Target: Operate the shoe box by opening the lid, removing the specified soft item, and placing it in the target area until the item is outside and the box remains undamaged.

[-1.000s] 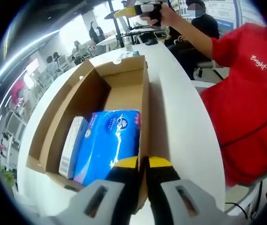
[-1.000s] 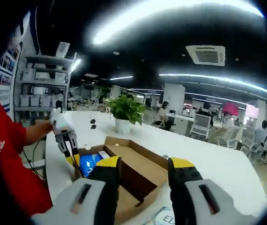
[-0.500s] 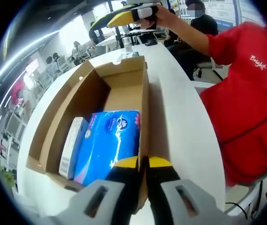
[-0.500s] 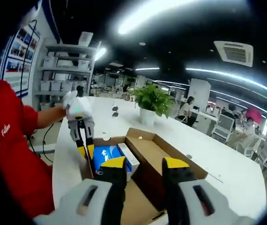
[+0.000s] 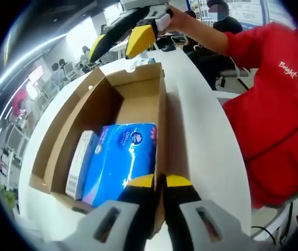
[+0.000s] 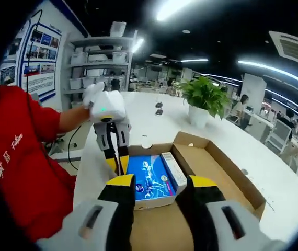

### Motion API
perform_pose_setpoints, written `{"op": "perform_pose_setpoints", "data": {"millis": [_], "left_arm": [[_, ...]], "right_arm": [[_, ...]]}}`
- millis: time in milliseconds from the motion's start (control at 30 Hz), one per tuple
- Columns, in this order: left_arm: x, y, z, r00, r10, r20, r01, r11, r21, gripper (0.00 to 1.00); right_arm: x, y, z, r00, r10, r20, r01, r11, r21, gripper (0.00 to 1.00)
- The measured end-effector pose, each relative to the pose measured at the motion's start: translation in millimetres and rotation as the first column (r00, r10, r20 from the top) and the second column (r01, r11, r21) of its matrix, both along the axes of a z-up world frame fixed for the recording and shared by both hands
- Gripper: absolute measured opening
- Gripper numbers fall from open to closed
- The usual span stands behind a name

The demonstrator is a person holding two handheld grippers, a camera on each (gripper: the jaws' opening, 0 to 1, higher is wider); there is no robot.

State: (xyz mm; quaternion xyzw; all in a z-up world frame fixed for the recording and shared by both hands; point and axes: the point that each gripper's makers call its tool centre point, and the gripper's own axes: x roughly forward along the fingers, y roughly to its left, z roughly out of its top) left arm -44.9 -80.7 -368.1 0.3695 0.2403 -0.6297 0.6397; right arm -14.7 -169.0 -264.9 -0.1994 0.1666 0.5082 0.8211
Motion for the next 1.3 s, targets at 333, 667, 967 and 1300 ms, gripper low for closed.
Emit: {"op": "perform_pose_setpoints", "data": {"millis": [333, 667, 967, 1300], "left_arm": [[2.5, 1.6, -2.1, 1.000, 0.002, -0.002, -0.002, 1.000, 0.001, 0.05], [0.2, -0.1, 0.8, 1.000, 0.000, 0.002, 0.000, 1.000, 0.000, 0.05], [2.2, 1.2, -0.6, 1.000, 0.000, 0.006, 0.000, 1.000, -0.005, 0.05], [2.0, 0.3, 0.2, 1.000, -0.004, 0.011, 0.004, 1.000, -0.017, 0.05]], "right_arm": [[15.4, 25.6, -36.0, 0.997, 0.074, -0.026, -0.077, 0.989, -0.129, 0.43], [15.7, 41.8, -67.3, 0.987, 0.143, -0.074, -0.155, 0.965, -0.209, 0.46], [14.5, 51.8, -70.6, 0.978, 0.163, -0.127, -0.187, 0.961, -0.202, 0.52], [19.9, 58.9, -79.9, 0.976, 0.179, -0.126, -0.204, 0.952, -0.228, 0.51]]}}
